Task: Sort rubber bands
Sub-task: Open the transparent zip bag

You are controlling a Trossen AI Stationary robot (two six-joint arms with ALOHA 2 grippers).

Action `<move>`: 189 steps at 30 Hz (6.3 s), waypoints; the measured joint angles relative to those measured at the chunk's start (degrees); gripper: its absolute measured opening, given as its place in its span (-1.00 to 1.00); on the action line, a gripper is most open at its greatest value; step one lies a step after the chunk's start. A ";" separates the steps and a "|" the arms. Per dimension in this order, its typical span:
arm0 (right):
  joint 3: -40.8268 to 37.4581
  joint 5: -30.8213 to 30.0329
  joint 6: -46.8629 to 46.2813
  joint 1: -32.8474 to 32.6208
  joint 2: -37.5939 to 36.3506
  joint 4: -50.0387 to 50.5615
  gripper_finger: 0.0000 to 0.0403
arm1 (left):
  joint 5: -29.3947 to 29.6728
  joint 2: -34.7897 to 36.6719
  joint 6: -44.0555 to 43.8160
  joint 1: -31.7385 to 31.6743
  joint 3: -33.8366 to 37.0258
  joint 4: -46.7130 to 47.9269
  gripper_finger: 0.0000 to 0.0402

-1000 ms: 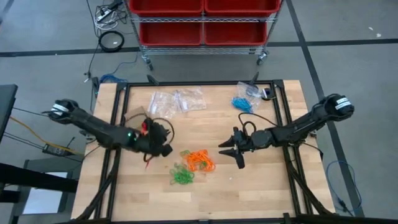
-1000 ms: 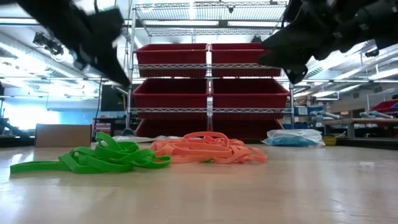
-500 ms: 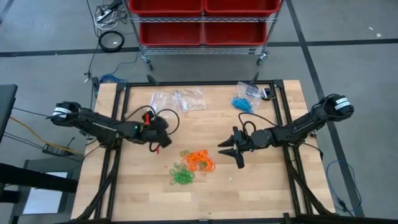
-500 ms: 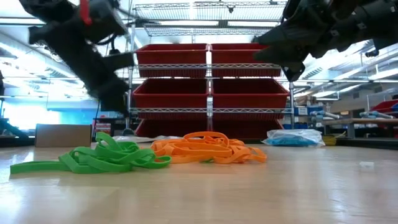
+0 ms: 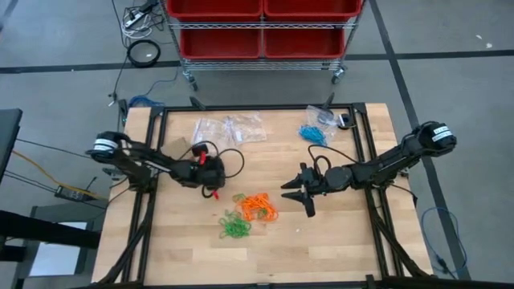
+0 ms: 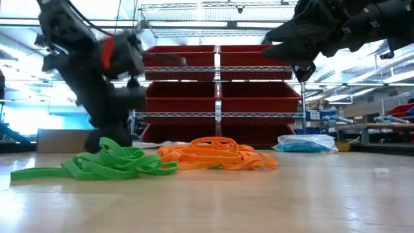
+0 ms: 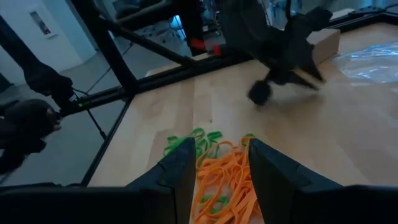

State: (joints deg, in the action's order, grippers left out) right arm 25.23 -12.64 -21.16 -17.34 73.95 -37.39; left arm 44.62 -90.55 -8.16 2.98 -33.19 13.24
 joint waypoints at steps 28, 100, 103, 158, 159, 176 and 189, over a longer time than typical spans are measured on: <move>0.00 0.42 0.43 -1.54 0.02 -0.24 -0.32 | 1.23 -4.41 -2.32 -2.27 -3.34 -1.48 -0.38; 0.03 -0.96 3.79 -2.38 0.02 -15.35 -0.37 | 7.47 1.78 4.72 11.47 -72.51 44.64 -1.00; 0.02 -0.56 3.82 -2.38 1.15 -20.63 -0.38 | 9.13 1.74 5.30 14.64 -76.25 42.14 -1.00; 14.86 6.25 10.33 0.09 24.22 -51.47 -0.46 | 10.16 -5.06 15.57 30.36 -79.80 13.22 -1.00; 14.86 6.25 10.31 0.09 24.22 -51.48 -0.46 | 10.22 -5.06 15.53 30.41 -79.80 13.24 -1.00; 19.02 8.24 10.92 -0.91 24.17 -51.57 -0.51 | 10.36 -6.44 10.82 31.07 -79.73 17.37 -1.00; 17.40 7.87 10.85 -1.36 24.15 -48.40 -0.53 | 11.48 -6.37 20.43 31.97 -79.71 5.98 -1.00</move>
State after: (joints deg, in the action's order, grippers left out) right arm 42.63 -4.78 -10.31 -18.71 98.10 -85.79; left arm 56.10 -96.92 12.27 34.95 -112.90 19.21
